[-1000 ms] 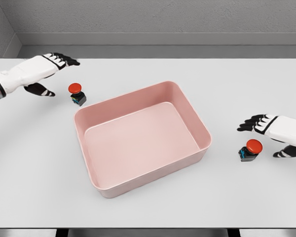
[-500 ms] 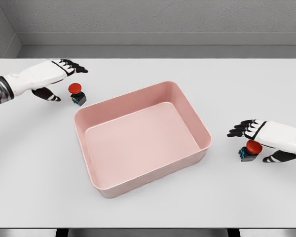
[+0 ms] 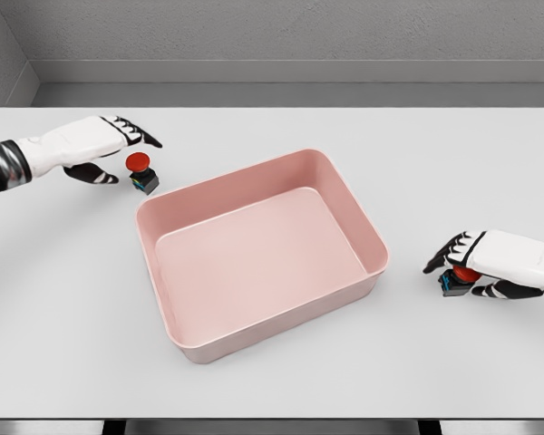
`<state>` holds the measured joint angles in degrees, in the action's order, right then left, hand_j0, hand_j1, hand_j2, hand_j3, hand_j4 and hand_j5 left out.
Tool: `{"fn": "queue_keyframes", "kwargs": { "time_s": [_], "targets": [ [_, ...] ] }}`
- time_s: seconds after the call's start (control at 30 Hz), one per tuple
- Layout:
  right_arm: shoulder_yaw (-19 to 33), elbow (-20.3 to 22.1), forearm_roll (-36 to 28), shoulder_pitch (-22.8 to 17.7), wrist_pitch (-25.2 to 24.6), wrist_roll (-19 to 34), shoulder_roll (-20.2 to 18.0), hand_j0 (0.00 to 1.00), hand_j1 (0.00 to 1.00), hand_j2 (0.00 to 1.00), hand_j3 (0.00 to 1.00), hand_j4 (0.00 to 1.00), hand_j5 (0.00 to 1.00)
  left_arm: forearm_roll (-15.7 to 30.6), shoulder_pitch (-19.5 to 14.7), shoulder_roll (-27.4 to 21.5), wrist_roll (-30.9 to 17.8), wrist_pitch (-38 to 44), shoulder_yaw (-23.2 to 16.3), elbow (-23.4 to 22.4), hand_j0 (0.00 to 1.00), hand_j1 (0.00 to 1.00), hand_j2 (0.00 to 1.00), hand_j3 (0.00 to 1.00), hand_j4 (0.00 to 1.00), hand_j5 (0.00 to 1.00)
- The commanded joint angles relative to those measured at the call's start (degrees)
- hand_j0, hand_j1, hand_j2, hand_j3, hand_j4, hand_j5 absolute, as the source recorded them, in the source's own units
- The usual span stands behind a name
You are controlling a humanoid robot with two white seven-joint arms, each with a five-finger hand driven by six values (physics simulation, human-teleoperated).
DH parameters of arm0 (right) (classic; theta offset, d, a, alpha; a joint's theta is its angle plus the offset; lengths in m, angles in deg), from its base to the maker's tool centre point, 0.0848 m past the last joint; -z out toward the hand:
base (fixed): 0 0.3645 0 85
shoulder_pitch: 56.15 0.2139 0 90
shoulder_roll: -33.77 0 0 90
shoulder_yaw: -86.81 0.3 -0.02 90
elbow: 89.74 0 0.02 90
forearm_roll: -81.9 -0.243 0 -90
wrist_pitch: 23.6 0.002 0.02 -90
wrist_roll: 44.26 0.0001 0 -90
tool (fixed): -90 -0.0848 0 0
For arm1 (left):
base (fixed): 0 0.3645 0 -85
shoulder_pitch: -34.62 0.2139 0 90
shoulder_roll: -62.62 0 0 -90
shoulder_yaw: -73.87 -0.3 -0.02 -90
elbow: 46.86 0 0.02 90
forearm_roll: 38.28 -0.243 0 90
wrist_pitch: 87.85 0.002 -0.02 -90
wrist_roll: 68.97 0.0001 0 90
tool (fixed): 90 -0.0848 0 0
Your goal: Put the industrial switch in the basket with both arms
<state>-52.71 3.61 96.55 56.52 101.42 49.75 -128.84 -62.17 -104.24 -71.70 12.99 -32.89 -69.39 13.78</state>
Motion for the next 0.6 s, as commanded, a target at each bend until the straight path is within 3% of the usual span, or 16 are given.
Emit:
{"fn": "queue_keyframes", "kwargs": {
  "time_s": [0.0, 0.2, 0.57],
  "targets": [
    [0.0, 0.0, -0.2, 0.0, 0.0, 0.3, -0.1, 0.71, 0.71, 0.71, 0.71, 0.71, 0.71, 0.3, 0.0, 0.5, -0.1, 0.0, -0.2, -0.7, 0.81, 0.81, 0.81, 0.81, 0.81, 0.81],
    [0.3, 0.1, 0.0, 0.0, 0.0, 0.3, -0.3, 0.60, 0.60, 0.60, 0.60, 0.60, 0.60, 0.3, -0.4, 2.0, -0.1, 0.0, -1.1, -2.6, 0.82, 0.82, 0.82, 0.82, 0.82, 0.82],
    [0.6, -0.1, 0.2, 0.0, 0.0, 0.4, -0.3, 0.53, 0.53, 0.53, 0.53, 0.53, 0.53, 0.4, -0.7, 2.9, -0.1, 0.0, -2.0, -3.8, 0.82, 0.82, 0.82, 0.82, 0.82, 0.82]
  ]
}}
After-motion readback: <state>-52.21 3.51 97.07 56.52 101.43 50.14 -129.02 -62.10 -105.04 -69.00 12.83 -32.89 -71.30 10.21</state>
